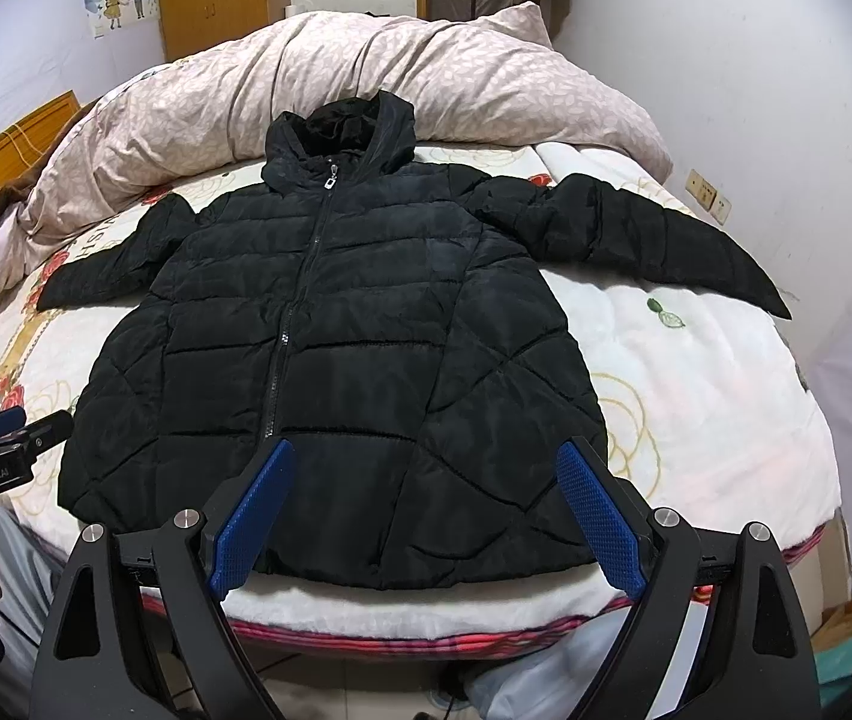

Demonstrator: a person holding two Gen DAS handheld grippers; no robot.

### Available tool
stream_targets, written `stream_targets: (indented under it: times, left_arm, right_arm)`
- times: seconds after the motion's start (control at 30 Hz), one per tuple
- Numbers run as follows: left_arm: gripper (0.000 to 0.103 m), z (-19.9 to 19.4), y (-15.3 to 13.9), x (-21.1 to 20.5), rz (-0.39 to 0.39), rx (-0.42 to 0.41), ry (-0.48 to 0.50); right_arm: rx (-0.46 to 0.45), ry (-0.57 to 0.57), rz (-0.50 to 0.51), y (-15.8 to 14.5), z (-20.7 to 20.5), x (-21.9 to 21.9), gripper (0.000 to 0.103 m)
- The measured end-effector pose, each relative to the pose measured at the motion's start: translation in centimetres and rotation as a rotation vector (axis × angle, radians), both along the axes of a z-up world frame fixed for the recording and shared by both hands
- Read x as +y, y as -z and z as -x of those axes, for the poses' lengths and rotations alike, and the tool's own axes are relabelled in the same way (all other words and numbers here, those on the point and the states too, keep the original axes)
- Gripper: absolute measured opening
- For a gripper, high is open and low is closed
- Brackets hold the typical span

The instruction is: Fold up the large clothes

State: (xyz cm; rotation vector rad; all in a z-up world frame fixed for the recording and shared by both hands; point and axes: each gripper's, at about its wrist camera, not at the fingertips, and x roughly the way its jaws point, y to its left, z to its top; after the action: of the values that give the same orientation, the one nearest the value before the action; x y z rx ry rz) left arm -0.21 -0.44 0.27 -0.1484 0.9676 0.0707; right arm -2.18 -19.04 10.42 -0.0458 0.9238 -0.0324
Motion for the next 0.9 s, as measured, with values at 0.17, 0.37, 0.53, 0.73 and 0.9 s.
stream_targets:
  times: [0.17,0.37,0.53,0.73,0.9]
  left_arm:
    - [0.094,0.02,0.01,-0.02,0.002,0.001,0.000]
    - [0.094,-0.04,0.18,-0.27,-0.003,0.007,0.005]
    - [0.094,-0.01,0.40,-0.26,-0.002,0.011,0.009]
    - [0.094,0.01,0.43,-0.18,0.002,0.014,0.012]
    - [0.094,0.12,0.49,-0.13,0.006,0.016,0.013]
  right_arm:
    - [0.005,-0.001,-0.005,0.10,-0.08,-0.18,0.089]
    - [0.004,-0.001,-0.003,0.15,-0.04,-0.11,0.089]
    - [0.004,-0.001,-0.004,0.16,-0.04,-0.08,0.089]
    - [0.006,-0.001,-0.004,0.19,-0.02,-0.07,0.089]
    - [0.005,0.000,-0.004,0.19,-0.02,-0.07,0.089]
